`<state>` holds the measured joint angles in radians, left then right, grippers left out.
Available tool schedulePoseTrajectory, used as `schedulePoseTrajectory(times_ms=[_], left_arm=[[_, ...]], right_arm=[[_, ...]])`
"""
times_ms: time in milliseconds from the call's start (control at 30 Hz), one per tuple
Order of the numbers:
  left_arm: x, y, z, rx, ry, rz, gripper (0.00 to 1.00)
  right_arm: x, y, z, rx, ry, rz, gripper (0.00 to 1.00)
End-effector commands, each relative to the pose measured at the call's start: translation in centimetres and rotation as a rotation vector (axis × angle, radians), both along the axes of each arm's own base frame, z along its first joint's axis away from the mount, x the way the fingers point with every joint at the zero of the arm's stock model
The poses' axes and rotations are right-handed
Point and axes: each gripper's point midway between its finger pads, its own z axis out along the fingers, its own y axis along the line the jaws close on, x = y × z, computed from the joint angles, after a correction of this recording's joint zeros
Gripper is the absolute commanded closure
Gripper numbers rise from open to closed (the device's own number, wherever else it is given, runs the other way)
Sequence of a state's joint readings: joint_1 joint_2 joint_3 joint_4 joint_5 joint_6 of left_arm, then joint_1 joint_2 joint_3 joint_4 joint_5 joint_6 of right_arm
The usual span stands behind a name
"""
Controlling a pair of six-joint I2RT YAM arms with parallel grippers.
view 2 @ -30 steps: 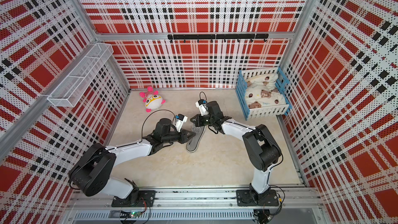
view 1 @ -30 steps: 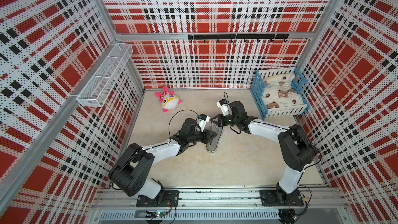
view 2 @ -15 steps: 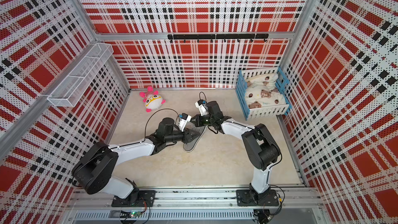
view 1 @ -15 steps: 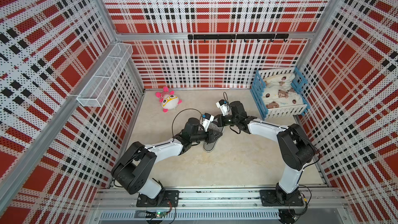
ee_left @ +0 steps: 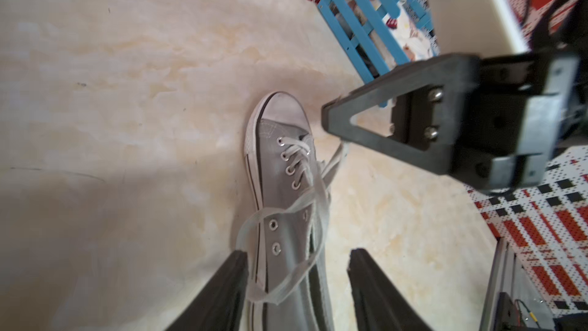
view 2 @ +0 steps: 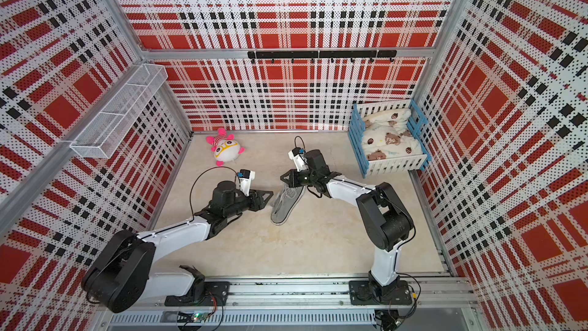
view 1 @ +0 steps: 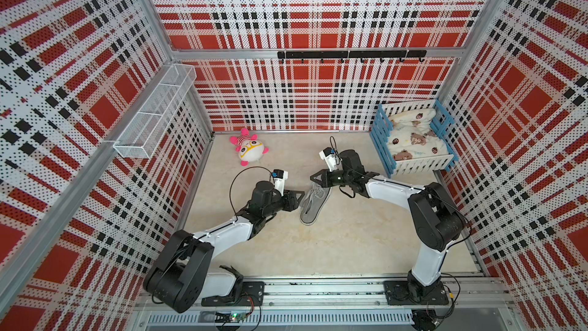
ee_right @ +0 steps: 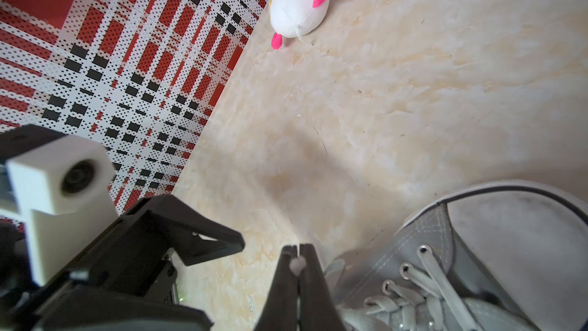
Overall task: Tie the shoes
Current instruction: Wrap the shoelace around the shoelace.
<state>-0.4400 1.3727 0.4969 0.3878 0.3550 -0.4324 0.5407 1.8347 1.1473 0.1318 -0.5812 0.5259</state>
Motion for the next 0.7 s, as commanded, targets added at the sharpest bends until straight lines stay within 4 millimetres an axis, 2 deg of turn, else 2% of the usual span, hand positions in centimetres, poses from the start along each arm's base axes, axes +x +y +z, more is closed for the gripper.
schedulePoseTrajectory(times_ms=[0, 167, 233, 467, 667], left_arm=[[0.3, -1.2, -0.5, 0.033, -0.011, -0.063, 0.41], [0.3, -2.9, -1.9, 0.063, 0.002, -0.140, 0.40], [0.3, -3.4, -2.4, 0.067, 0.012, -0.159, 0.43], [-0.2, -4.2, -2.3, 0.045, 0.025, -0.196, 0.72], [-0.7, -4.6, -1.1, 0.017, 0.017, -0.203, 0.88]], right_arm=[[0.6, 0.2, 0.8, 0.020, -0.025, -0.001, 1.00], [0.6, 0.2, 0.6, 0.017, -0.022, -0.002, 1.00], [0.7, 0.2, 0.7, 0.018, -0.024, -0.002, 1.00], [0.7, 0.2, 0.7, 0.017, -0.027, -0.002, 1.00], [0.7, 0.2, 0.5, 0.015, -0.023, 0.000, 1.00]])
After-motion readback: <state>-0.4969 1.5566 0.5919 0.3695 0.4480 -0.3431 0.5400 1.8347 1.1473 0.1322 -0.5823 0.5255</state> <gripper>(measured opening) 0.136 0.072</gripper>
